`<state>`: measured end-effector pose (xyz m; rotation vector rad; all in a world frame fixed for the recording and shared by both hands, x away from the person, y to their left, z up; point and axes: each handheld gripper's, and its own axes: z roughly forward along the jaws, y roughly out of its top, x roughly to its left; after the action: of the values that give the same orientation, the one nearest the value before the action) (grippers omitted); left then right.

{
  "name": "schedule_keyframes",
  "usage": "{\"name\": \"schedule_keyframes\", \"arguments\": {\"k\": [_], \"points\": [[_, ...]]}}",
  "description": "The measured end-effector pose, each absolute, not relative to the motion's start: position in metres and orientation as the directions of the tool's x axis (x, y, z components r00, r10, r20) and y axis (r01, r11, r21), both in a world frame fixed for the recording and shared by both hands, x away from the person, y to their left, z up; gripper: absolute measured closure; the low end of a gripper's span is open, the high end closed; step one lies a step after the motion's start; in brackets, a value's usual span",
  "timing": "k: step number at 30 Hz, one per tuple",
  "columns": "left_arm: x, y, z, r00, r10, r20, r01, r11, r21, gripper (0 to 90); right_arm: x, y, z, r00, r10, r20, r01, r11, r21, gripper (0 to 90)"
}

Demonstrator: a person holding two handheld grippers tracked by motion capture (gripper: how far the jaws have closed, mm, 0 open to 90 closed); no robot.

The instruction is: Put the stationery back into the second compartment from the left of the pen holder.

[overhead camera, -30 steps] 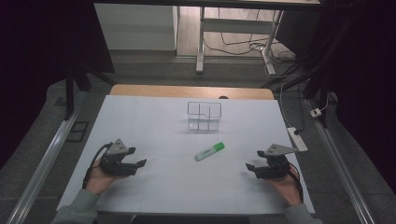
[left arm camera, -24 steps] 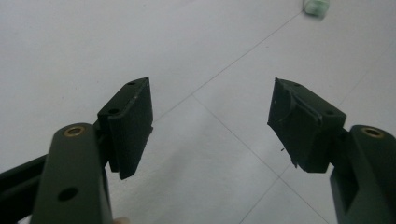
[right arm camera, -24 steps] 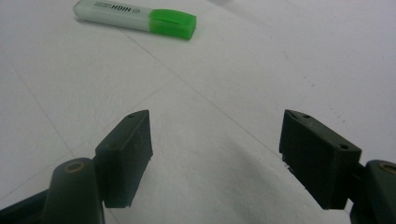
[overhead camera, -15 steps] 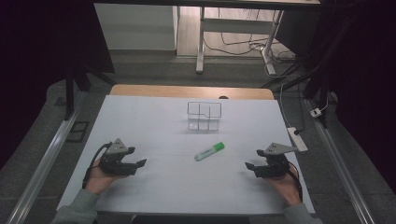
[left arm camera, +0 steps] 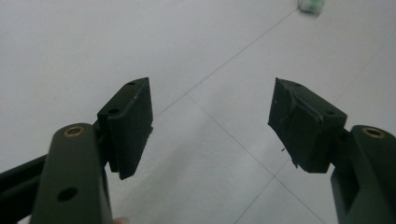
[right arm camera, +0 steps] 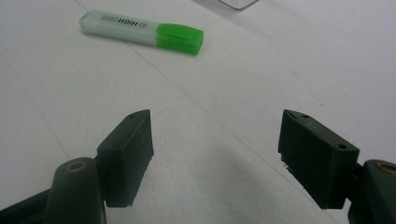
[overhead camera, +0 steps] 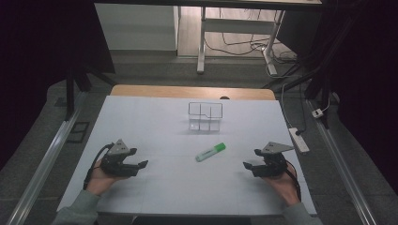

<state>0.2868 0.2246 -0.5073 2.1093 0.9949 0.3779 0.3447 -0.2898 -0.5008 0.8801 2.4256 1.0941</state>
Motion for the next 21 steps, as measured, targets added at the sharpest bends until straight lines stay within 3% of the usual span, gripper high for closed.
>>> {"name": "schedule_keyframes", "arguments": {"k": [9,21], "points": [[0.287,0.223,-0.508,0.660,0.750,-0.051,0.532,-0.418,0.736,29.9,0.357,-0.271,-0.489,-0.778,0.627,-0.047,0.383,0.533,0.755,26.5],[0.288,0.224,-0.510,0.662,0.748,-0.055,0.538,-0.422,0.730,29.9,0.382,-0.240,-0.477,-0.876,0.470,-0.109,0.286,0.687,0.668,23.5]]}}
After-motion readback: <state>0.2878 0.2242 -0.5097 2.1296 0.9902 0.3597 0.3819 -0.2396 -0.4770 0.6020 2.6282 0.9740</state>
